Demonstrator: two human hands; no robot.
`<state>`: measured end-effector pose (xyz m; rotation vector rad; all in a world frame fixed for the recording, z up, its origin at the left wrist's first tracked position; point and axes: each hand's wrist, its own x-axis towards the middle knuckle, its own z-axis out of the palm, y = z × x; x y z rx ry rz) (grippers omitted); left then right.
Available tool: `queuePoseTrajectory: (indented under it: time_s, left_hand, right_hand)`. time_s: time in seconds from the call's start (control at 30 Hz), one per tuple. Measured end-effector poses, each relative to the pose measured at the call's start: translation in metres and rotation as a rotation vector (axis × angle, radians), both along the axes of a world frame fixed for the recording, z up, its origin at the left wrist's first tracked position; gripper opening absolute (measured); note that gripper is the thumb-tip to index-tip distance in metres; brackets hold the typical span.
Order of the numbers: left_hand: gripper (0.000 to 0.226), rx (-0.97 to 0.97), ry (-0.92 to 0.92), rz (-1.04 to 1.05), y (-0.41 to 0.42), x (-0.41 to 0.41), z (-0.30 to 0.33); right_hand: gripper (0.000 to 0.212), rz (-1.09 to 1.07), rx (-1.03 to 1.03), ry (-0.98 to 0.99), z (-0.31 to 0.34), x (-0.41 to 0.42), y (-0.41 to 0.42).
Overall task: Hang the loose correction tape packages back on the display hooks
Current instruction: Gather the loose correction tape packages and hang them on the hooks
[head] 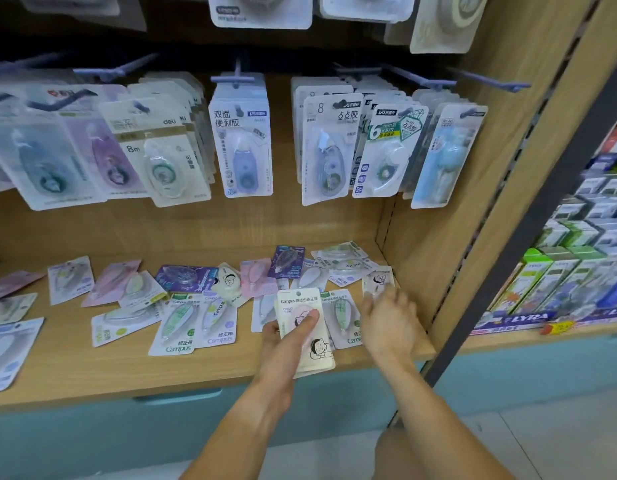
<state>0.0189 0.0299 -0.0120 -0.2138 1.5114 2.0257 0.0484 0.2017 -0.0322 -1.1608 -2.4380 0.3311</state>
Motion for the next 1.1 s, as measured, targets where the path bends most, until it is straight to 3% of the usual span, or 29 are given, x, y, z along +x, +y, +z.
queuePoseTrajectory:
  time_s: [0.13,0.2,0.37,0.47,0.63,0.73,0.83,0.93,1.1]
  left_hand:
    - [0.059,-0.005,-0.002,-0.009,0.002,0.0,-0.003]
    - [0.06,-0.01,-0.005,-0.007,0.003,0.001,-0.004]
    - [0.06,0.01,-0.051,0.028,0.004,-0.001,-0.003]
    - [0.056,0.038,-0.066,0.063,0.004,-0.002,-0.003]
    - [0.062,0.061,0.009,0.118,-0.003,0.004,0.002]
    - [0.055,0.034,0.079,0.177,-0.024,0.005,0.014]
    - [0.032,0.04,0.05,0.253,-0.059,0.013,0.044]
    - [0.027,0.091,0.046,0.316,-0.107,0.031,0.111]
    - [0.022,0.141,0.047,0.425,-0.189,0.062,0.28]
  right_hand:
    - [0.054,-0.112,-0.111,-0.181,0.009,-0.035,0.025]
    - [0.045,-0.152,-0.121,-0.179,0.007,-0.046,0.024]
    - [0.055,-0.095,-0.182,0.04,0.043,-0.021,0.013]
    - [0.054,-0.034,-0.2,0.277,0.062,0.024,-0.008]
    - [0.045,0.252,-0.965,0.722,0.064,0.062,-0.087]
    - [0.026,0.349,-1.043,0.738,0.06,0.054,-0.122]
    - [0.029,0.378,-1.095,0.664,0.082,0.047,-0.144]
    - [0.042,0.454,-1.232,0.516,0.148,0.045,-0.175]
    - [0.016,0.624,-1.262,0.339,0.317,0.058,-0.238]
